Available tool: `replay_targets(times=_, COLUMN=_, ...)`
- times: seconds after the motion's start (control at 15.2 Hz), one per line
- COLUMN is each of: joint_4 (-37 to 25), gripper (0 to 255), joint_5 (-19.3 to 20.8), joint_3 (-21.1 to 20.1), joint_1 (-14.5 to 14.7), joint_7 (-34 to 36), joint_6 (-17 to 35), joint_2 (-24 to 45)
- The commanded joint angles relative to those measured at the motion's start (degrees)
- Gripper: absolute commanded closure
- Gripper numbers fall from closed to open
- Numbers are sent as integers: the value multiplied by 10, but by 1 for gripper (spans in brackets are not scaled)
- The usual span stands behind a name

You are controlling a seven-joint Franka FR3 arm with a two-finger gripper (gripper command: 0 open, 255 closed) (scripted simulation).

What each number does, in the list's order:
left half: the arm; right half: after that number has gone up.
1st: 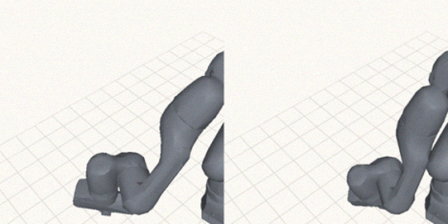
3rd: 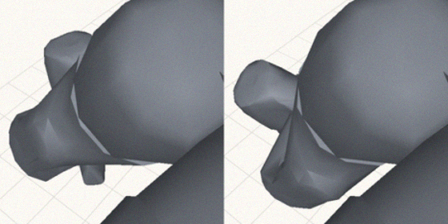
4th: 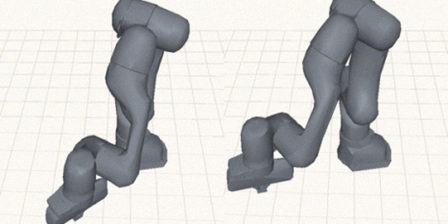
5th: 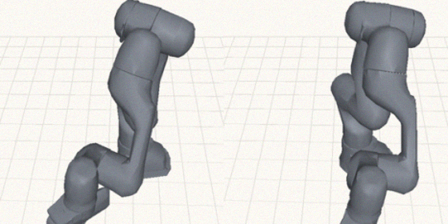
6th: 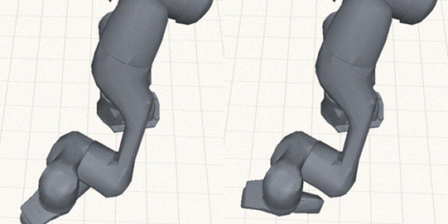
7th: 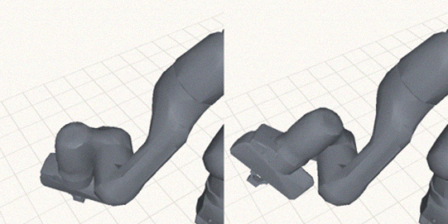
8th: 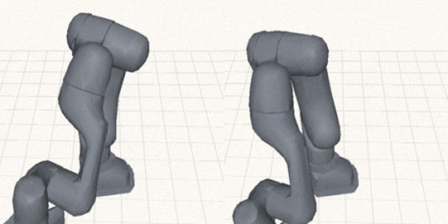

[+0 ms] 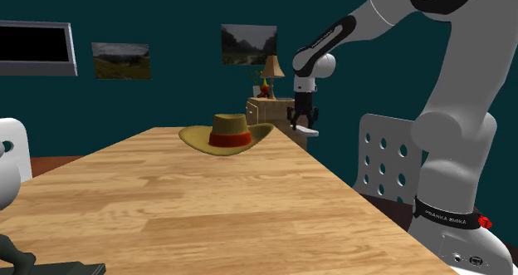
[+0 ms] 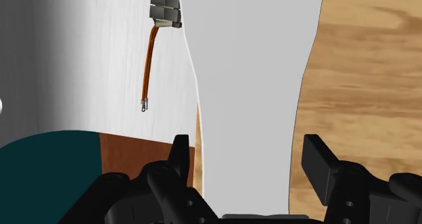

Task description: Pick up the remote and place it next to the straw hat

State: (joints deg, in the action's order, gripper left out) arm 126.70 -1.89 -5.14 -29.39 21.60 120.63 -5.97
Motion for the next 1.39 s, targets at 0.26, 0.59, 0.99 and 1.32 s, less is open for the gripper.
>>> replay_targets(times=0.26, joint_4=25, gripper=255, joint_5=1, joint_3=-1, joint_1=0, joint_7=1, joint_6=46, joint_2=20)
replay_targets(times=0.59, joint_4=44, gripper=255, joint_5=2, joint_3=-1, joint_1=0, joint_7=1, joint_6=84, joint_2=40)
replay_targets(times=0.99, joint_4=56, gripper=255, joint_5=4, joint_3=-1, joint_1=1, joint_7=2, joint_6=113, joint_2=57)
replay_targets(times=1.32, joint_4=56, gripper=255, joint_5=4, joint_3=-1, joint_1=1, joint_7=2, joint_6=113, joint_2=57)
